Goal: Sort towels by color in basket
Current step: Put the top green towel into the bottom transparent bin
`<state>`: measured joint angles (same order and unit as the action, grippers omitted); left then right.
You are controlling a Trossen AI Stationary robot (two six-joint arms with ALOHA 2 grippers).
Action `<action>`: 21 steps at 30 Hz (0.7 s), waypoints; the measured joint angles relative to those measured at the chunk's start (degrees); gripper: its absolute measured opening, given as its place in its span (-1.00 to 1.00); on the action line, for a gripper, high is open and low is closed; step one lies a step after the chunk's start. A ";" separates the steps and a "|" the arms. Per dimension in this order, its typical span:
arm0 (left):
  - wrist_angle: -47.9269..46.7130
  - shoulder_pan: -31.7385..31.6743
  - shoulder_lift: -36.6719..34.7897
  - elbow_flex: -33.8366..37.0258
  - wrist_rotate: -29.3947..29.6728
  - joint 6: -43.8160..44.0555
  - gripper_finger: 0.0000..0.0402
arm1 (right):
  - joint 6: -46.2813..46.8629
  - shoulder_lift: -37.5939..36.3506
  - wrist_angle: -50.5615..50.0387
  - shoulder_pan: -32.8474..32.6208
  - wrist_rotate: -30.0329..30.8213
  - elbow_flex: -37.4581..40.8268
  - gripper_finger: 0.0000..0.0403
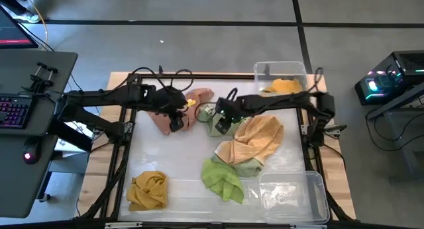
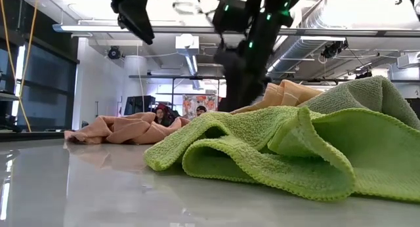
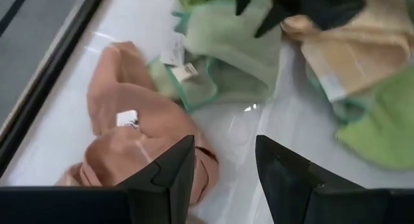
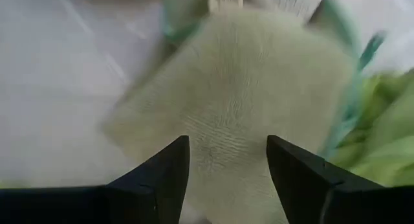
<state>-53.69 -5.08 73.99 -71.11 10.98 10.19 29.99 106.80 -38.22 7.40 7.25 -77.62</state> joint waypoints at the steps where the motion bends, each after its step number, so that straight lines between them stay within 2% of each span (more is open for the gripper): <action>1: -0.12 0.37 0.07 0.49 -0.19 -0.71 -0.26 | 1.25 1.28 0.02 -0.28 0.03 0.00 -0.05; 5: 0.04 1.97 0.08 2.28 -0.35 -3.11 -0.26 | 5.23 5.66 0.01 -1.30 -0.22 0.00 -0.28; 11: -0.31 4.21 -0.05 3.04 -0.76 -4.34 -0.26 | 9.09 7.43 2.11 -1.78 -2.27 0.00 -0.88; 12: -0.44 4.46 -0.26 3.04 -0.77 -4.39 -0.26 | 9.50 6.73 2.13 -1.78 -2.96 0.02 -0.93; 17: 0.31 4.76 -1.03 3.04 2.25 -3.35 -0.26 | 10.93 0.00 -3.05 -1.83 -5.81 -2.70 -0.87; 21: 0.65 4.61 -2.69 3.03 3.32 -3.89 -0.26 | 9.55 -7.25 -8.22 -1.71 -5.97 -7.27 -0.95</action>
<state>-53.04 -0.46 71.30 -68.08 14.29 6.30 39.55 99.56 -46.44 5.69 1.28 -84.89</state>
